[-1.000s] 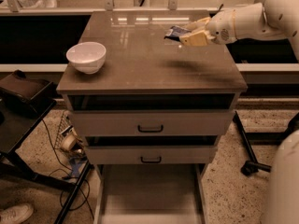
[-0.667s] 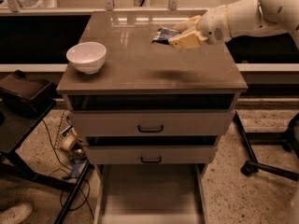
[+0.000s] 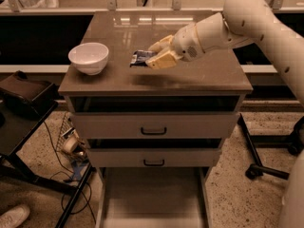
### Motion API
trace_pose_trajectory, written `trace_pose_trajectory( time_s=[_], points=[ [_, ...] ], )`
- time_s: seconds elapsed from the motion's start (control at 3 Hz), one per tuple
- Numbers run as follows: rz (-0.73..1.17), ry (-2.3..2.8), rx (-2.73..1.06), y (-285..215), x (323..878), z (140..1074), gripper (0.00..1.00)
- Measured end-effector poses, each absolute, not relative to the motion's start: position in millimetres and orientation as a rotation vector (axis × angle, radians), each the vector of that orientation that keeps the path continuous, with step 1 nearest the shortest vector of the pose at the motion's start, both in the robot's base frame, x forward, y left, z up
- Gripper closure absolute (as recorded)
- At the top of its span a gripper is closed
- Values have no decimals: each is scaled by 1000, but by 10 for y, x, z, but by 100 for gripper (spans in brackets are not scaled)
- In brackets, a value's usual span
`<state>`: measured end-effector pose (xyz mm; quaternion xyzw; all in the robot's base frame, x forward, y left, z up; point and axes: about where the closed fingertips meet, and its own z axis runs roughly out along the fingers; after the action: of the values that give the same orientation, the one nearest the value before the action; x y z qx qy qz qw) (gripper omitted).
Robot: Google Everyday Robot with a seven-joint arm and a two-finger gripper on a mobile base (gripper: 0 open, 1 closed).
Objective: Move rxbar blueberry near white bowl
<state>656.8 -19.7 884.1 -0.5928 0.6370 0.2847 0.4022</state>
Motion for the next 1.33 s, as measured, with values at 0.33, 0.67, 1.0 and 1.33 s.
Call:
trace_pose_trajectory(
  time_s=[0.33,0.67,1.0,1.33],
  points=[
    [724,1608,-1499,-178,6558,8837,82],
    [729,1607,-1503,-152,6556,8825,59],
    [734,1605,-1507,-123,6554,8812,35],
    [738,1604,-1510,-99,6551,8801,13]
  ],
)
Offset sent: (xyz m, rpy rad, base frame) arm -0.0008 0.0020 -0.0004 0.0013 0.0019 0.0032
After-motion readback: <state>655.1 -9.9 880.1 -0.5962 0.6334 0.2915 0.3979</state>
